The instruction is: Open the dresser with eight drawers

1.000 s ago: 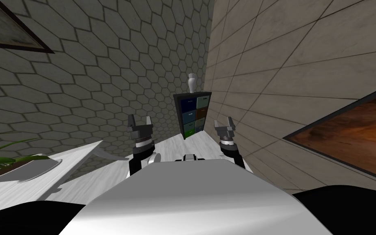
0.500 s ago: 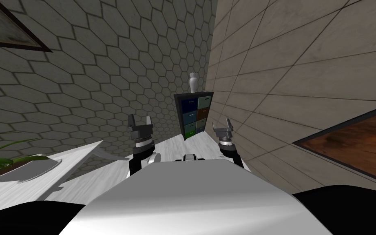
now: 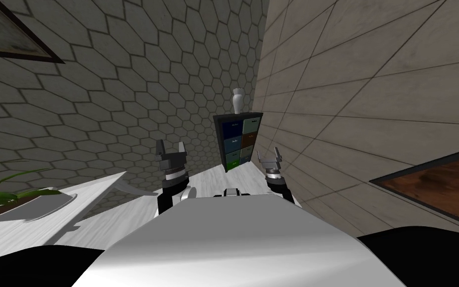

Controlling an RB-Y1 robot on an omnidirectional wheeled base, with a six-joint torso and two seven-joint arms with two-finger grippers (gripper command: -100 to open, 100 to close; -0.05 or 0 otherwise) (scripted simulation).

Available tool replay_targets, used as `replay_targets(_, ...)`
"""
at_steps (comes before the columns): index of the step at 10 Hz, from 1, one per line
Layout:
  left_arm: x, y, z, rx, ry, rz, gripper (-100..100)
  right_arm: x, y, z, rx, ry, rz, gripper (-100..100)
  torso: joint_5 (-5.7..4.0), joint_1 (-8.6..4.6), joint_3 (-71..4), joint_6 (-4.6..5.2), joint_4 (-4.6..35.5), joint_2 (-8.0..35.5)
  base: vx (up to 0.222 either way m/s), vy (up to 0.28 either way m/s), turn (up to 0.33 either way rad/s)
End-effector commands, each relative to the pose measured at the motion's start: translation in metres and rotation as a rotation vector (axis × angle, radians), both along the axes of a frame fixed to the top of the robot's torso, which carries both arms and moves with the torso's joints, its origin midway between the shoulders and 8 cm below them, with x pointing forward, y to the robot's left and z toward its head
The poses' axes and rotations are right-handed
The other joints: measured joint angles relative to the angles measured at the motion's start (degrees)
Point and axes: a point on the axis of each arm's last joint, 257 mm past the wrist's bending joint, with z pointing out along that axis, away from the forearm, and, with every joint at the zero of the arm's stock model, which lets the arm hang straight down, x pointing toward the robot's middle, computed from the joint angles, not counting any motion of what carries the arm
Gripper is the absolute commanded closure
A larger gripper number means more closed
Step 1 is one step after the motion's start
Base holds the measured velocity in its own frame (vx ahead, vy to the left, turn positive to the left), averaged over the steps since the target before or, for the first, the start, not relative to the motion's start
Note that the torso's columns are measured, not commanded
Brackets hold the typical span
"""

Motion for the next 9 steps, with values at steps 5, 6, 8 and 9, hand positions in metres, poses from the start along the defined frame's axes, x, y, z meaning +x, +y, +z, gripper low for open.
replay_targets(5, 0.0, 0.0, 0.0, 0.0, 0.0, 0.0, 0, 0.006, 0.0, -0.028, 0.169, 0.06, 0.113, -100, 0.0, -0.01, 0.0, 0.0, 0.0, 0.0, 0.05, -0.007, 0.027)
replay_targets(6, 0.0, 0.0, 0.0, 0.0, 0.0, 0.0, 0, 0.01, 0.0, -0.041, 0.22, 0.087, 0.141, -100, 0.01, 0.01, 0.1, 0.0, 0.0, 0.1, 0.061, -0.009, 0.057)
replay_targets(8, 0.0, 0.0, 0.0, 0.0, 0.0, 0.0, 0, 0.01, 0.0, -0.041, 0.248, 0.087, 0.161, -100, 0.0, -0.02, 0.0, 0.0, 0.0, 0.0, 0.044, -0.011, 0.02)
replay_targets(9, 0.0, 0.0, 0.0, 0.0, 0.0, 0.0, 0, 0.013, 0.001, -0.055, 0.301, 0.114, 0.188, -100, 0.0, 0.01, 0.0, 0.0, 0.0, 0.1, 0.054, -0.009, 0.07)
